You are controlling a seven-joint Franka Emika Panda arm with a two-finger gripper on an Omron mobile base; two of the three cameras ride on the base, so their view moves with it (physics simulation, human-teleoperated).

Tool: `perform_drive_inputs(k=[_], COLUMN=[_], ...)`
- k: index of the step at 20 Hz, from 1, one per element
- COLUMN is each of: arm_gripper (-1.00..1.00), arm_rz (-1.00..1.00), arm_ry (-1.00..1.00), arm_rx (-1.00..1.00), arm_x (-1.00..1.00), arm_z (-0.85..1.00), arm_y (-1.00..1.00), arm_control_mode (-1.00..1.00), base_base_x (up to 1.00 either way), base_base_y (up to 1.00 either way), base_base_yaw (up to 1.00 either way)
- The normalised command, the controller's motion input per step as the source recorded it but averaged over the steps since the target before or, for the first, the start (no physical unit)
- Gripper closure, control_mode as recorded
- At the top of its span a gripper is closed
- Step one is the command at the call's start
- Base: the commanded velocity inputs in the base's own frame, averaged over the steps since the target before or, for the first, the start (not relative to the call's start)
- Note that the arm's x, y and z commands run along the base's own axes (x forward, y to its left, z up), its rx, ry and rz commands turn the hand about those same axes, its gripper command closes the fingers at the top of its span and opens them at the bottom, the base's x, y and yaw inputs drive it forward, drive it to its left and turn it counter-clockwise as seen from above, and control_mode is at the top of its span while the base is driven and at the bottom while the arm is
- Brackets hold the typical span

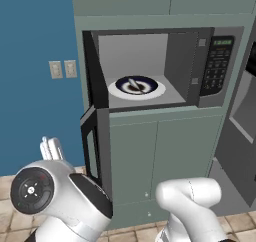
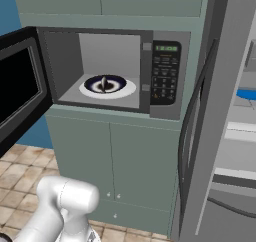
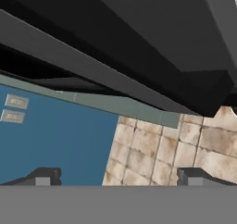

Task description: Transport the fish from the fridge to the microwave and turn on the microwave.

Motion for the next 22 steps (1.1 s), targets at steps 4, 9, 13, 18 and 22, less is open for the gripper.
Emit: perform_drive_inputs(k=[4,9,13,18,22], arm_gripper=[-1.0,-1.0,-1.0,-1.0,-1.0], arm_rz=[-0.01,0.0,0.0,-0.01,-0.02], arm_ry=[0.0,0.0,0.0,0.0,0.0], arm_rx=[0.0,0.0,0.0,0.0,0.0], arm_x=[0.0,0.0,-0.06,-0.1,-0.06], arm_z=[0.0,0.0,0.01,0.05,0.07], arm_y=[-0.16,-0.2,-0.27,-0.31,-0.32], arm_control_mode=[-1.0,-1.0,-1.0,-1.0,-1.0], base_base_x=[0.0,0.0,0.0,0.0,0.0], base_base_y=[0.0,0.0,0.0,0.0,0.0], base_base_yaw=[0.0,0.0,0.0,0.0,0.0])
